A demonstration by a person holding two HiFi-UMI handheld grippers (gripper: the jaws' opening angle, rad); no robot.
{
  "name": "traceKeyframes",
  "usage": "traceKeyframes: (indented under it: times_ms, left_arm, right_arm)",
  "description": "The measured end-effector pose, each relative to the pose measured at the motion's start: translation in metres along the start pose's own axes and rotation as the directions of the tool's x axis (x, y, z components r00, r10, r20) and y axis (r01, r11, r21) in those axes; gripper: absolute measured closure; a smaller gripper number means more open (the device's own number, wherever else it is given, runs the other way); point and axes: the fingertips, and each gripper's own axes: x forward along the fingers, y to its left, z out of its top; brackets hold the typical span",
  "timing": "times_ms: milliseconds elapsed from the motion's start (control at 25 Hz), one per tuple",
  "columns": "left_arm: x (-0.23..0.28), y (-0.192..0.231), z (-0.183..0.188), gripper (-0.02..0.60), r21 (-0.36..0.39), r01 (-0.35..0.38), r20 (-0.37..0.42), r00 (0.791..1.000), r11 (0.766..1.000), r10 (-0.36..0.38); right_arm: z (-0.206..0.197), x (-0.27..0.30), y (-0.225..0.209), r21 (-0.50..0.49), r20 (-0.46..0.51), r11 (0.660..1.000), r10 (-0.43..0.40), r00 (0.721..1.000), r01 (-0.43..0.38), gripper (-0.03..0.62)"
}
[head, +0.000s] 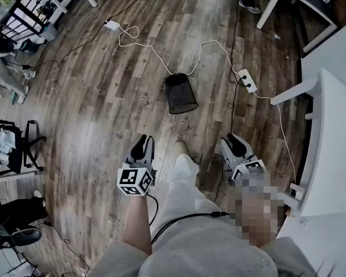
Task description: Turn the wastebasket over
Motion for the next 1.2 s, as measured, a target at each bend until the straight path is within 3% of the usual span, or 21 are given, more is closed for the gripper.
traceKeyframes:
  times_ms: [600, 1200]
  left_arm:
    - [0.105, 0.064, -0.045, 0.500, -0.087, -0.004, -0.136, 0.991, 0.996, -0.008]
    - [0.223, 0.108, -0.126, 0.500, -0.086, 0.093, -0.242, 0.964, 0.992, -0.111]
  right_arm:
    - [-0.035, 0.125, -0.041, 0.031, -0.196, 0.999, 0.017, 0.981, -0.011, 0.457]
    - [-0.098, 0.229, -0.107, 0.032, -0.282, 0.999, -0.014, 0.959, 0.025, 0.448]
